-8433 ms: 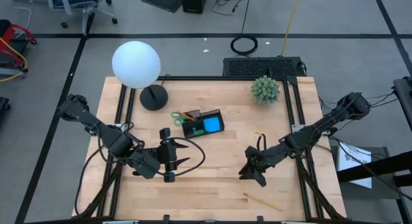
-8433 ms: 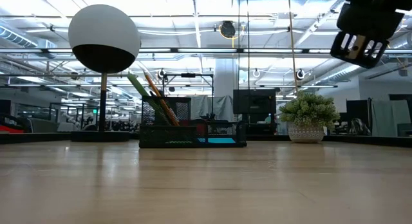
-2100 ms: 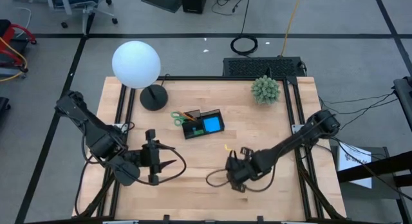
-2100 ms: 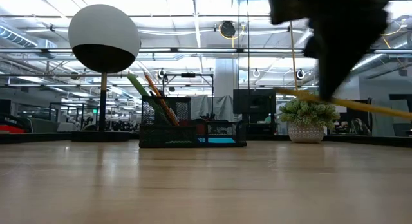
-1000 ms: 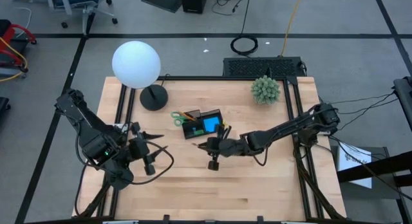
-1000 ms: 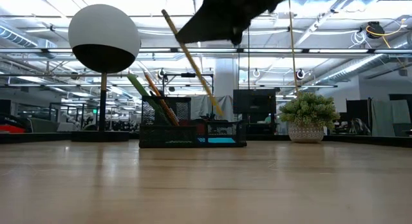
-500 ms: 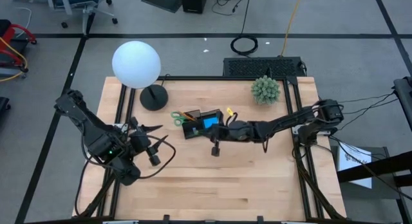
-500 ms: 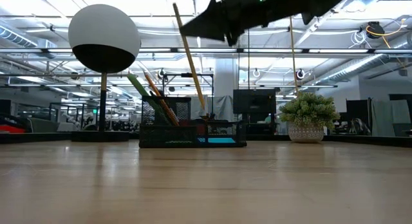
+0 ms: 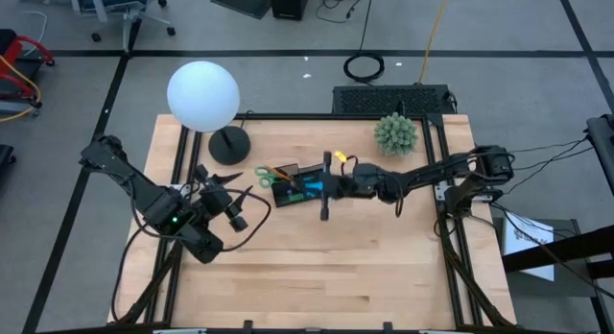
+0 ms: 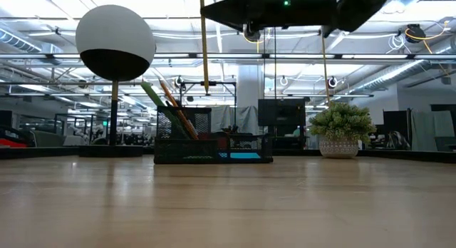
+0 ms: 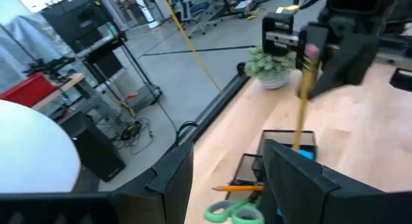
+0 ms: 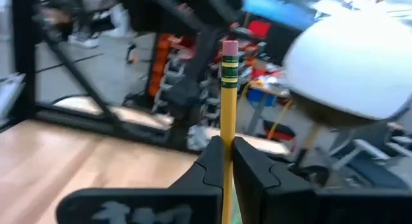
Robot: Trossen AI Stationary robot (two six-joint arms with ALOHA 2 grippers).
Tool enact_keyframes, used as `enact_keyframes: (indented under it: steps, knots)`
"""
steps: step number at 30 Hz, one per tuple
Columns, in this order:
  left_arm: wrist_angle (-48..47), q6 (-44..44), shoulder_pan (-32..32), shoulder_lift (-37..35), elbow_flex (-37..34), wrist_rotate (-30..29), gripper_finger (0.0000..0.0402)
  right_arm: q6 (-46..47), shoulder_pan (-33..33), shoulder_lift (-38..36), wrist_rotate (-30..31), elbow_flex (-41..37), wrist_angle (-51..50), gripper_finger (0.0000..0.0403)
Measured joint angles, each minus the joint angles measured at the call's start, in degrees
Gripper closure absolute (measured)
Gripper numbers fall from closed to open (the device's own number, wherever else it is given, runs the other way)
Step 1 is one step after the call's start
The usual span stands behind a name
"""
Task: Pick and place office supplies into organizer
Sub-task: Put the yellow pencil into the black desk organizer
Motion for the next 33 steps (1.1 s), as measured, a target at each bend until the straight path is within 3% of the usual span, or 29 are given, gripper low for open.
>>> enact_keyframes:
  steps: [5,12,20,33]
  knots:
    - [-0.24,0.5,2.43,0.0,0.0,-0.99,0.0206,-0.25,-3.45,0.11,-5.74,-0.27,-0.07,0.0397]
    - [-0.25,2.16,6.19,0.0,0.0,-0.57,0.0206,-2.29,-7.47,0.2,-9.1,-0.27,2.51,0.0396]
    - [-0.24,2.88,8.56,0.0,0.0,0.19,0.0206,0.86,-11.91,0.97,-15.76,-0.27,4.01,0.0396]
    - [-0.21,1.81,8.59,0.0,0.0,2.66,0.0206,0.86,-12.45,3.31,-16.22,-0.27,4.89,0.0396]
